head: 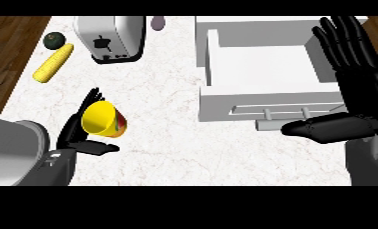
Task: Pick up the cup, place it into the drawer and close the drawer
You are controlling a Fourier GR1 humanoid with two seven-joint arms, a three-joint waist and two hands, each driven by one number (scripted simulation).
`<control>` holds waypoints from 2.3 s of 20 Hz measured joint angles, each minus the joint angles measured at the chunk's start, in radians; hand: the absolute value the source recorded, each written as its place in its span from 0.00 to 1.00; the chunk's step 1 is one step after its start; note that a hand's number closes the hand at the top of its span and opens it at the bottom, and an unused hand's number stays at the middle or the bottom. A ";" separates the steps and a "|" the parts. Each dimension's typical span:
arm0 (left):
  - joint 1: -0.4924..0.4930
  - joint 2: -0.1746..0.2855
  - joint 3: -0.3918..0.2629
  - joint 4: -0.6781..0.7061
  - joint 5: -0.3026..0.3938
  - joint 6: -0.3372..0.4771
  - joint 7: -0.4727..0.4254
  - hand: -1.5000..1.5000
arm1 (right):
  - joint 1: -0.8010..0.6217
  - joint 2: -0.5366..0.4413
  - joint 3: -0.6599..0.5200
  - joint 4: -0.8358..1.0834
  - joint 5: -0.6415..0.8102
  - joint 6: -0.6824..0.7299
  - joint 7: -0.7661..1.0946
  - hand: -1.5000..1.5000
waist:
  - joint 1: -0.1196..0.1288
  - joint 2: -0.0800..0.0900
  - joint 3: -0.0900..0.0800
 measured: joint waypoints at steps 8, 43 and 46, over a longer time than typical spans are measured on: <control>-0.030 -0.013 0.001 0.018 0.003 -0.047 0.010 1.00 | 0.005 0.003 0.001 -0.004 -0.004 0.002 0.003 0.00 | -0.007 0.002 -0.001; -0.245 -0.233 0.031 -0.416 0.123 0.198 0.070 1.00 | 0.059 -0.032 -0.052 0.015 0.001 0.021 -0.027 0.00 | 0.037 -0.020 0.006; -0.308 -0.261 -0.008 -0.497 0.131 0.236 0.192 1.00 | 0.058 -0.033 -0.052 0.019 0.002 0.023 -0.024 0.00 | 0.039 -0.022 0.006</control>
